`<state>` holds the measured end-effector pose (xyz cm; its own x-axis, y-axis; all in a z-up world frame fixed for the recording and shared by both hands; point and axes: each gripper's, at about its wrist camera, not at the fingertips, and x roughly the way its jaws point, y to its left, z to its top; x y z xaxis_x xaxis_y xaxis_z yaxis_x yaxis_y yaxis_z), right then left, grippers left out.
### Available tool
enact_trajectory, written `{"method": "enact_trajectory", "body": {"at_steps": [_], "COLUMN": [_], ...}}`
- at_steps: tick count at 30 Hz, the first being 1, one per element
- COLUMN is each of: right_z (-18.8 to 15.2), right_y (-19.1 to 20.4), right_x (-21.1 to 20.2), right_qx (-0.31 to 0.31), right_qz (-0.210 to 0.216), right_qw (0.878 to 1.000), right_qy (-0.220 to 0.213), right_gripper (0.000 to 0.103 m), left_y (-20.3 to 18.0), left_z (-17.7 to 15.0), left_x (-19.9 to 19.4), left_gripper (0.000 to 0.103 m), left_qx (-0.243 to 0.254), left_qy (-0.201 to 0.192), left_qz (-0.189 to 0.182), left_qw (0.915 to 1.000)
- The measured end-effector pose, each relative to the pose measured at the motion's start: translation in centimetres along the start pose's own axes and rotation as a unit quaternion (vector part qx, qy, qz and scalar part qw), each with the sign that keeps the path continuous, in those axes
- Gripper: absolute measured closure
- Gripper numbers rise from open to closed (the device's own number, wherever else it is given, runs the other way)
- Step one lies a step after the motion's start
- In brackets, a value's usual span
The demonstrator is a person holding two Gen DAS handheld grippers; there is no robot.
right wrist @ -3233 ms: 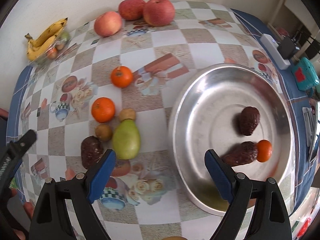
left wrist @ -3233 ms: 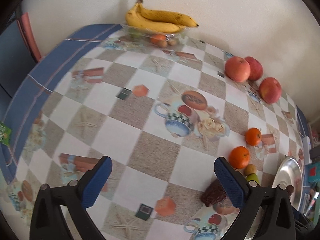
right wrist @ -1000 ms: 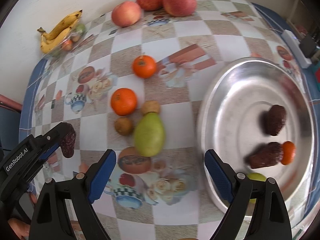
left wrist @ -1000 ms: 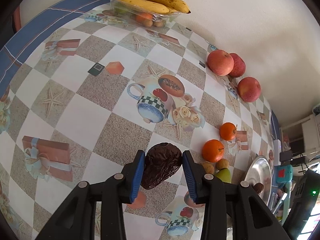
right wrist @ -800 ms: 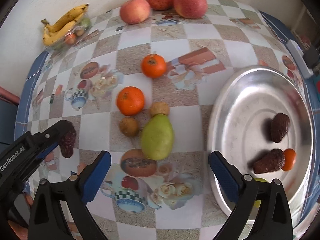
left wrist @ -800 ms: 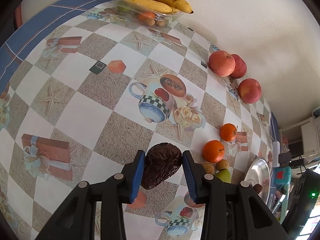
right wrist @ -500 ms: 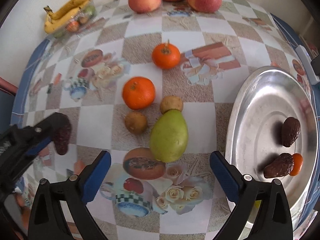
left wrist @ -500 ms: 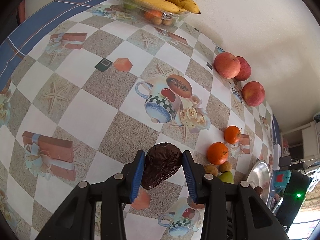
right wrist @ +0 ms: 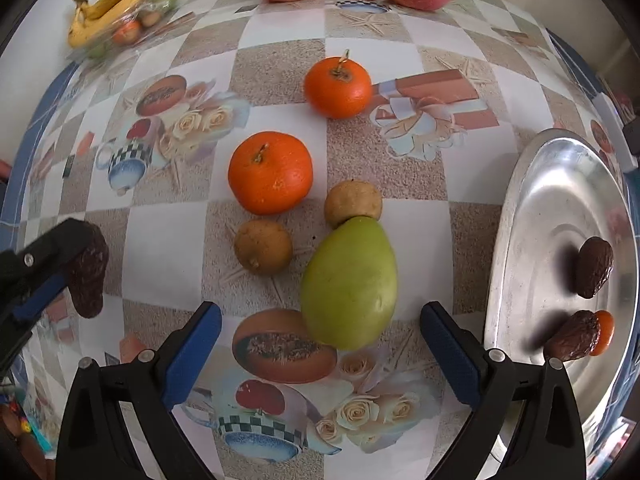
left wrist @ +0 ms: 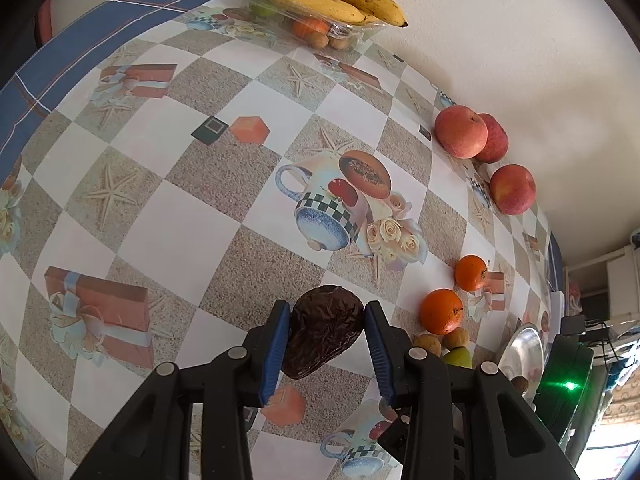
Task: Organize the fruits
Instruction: 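Grasp the green pear with the right tool while the left tool holds the date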
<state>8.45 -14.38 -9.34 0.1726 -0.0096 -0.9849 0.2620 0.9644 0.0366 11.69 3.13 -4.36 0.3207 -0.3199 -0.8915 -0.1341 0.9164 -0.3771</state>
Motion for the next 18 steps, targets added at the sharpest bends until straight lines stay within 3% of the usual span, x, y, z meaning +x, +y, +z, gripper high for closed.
{"method": "enact_trajectory", "body": {"at_steps": [9,15,17,18], "right_z": [-0.5,0.0,0.1,0.3], "right_y": [0.7,0.8,0.8,0.6], "right_x": [1.1,1.1,0.9,0.5], "right_qx": [0.004,-0.008,-0.011,-0.014], "right_qz": [-0.017,-0.013,-0.017,-0.020], "right_qw": [1.000,1.000,1.000,1.000], "right_qy": [-0.021,0.001,-0.006,-0.010], "right_gripper": [0.000,0.000,0.004,0.010], "left_y": [0.1,0.1,0.1,0.1], "left_z": [0.0,0.1,0.1,0.1], "left_x": [0.1,0.1,0.1,0.1], "left_gripper": [0.062,0.062,0.062,0.062], "left_qx": [0.000,-0.001,0.000,0.000], "left_qy": [0.001,0.001,0.001,0.001], "left_qz": [0.001,0.003,0.003,0.003], "left_qw": [1.0000,1.0000,1.0000,1.0000]}}
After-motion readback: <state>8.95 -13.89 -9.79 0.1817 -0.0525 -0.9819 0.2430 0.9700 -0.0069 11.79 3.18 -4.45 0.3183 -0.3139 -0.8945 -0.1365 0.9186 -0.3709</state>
